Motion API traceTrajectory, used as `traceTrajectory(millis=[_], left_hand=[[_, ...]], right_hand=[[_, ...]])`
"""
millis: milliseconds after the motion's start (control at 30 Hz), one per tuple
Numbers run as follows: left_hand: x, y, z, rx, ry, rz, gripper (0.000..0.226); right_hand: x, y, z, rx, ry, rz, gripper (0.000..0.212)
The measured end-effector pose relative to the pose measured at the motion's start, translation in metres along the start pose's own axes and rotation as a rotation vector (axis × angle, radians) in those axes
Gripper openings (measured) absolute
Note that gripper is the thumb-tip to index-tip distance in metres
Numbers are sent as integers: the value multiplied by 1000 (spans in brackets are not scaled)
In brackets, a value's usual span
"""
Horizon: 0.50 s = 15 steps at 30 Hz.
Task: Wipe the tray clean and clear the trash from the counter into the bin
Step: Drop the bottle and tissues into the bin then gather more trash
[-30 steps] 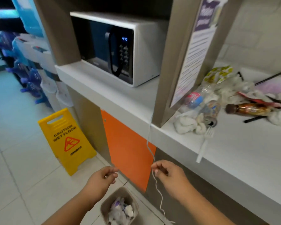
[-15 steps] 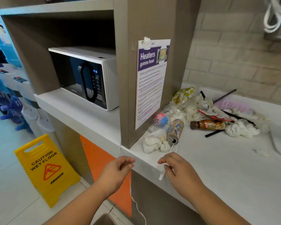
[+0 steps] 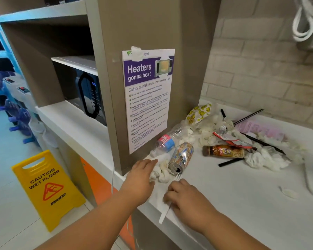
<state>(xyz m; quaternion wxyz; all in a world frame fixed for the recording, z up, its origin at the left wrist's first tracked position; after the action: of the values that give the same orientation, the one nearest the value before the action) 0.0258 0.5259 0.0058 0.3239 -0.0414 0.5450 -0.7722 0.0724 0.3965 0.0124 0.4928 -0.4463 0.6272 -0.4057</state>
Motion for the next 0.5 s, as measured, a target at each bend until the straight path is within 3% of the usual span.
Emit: traceTrajectory(millis=[267, 500], left_hand=[[6, -4, -8, -5, -71, 79, 56], [11, -20, -16, 129, -249, 170, 42]], right_hand=[[1, -9, 8, -54, -66, -22, 24], [1, -17, 13, -137, -78, 31, 15]])
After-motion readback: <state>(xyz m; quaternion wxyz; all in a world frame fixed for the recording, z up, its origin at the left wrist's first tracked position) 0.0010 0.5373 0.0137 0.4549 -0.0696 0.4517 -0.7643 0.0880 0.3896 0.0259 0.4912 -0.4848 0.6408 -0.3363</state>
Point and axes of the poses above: each hand's wrist, its own x-axis away from the middle knuckle, its own y-axis out of the palm, z = x × y, the point moved 8 cm from there along -x, towards the middle knuckle, and after that the axes turned 7 degrees about z, right-handed, at the moved point
